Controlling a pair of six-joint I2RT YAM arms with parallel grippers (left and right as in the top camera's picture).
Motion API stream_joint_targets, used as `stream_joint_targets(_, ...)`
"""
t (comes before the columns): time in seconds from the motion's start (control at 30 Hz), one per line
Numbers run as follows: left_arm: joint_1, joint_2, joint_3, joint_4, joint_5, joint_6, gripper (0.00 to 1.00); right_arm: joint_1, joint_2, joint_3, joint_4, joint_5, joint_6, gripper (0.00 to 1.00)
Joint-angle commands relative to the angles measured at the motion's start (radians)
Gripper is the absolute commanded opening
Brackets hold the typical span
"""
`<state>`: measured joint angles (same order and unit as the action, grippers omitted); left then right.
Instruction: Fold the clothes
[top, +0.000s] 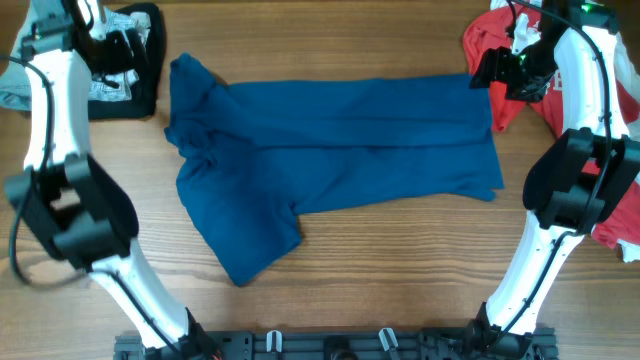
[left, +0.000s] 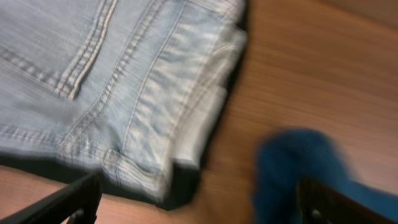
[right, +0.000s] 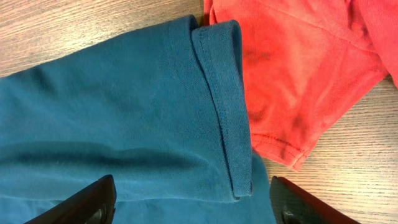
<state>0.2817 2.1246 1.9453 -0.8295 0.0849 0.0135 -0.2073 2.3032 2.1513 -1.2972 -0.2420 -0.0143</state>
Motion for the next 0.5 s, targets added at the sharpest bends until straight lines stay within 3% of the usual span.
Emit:
stream_joint_targets(0.0, -0.049, -0.182, -0.003, -0.188, 0.009, -0.085, 1.00, 0.004, -0.033, 0.027, 0.003, 0.010, -0.017, 0.82)
stream_joint_targets(0.2, -0.108, -0.207, -0.030, -0.550, 0.016, -0.116, 1.00, 0.004, -0.033, 0.027, 0.026, 0.009, -0.036, 0.86)
stream_joint_targets(0.47, -0.125, -0.208, -0.334, -0.460, 0.016, -0.111, 0.97, 0.004, -0.033, 0.027, 0.032, 0.009, -0.038, 0.86)
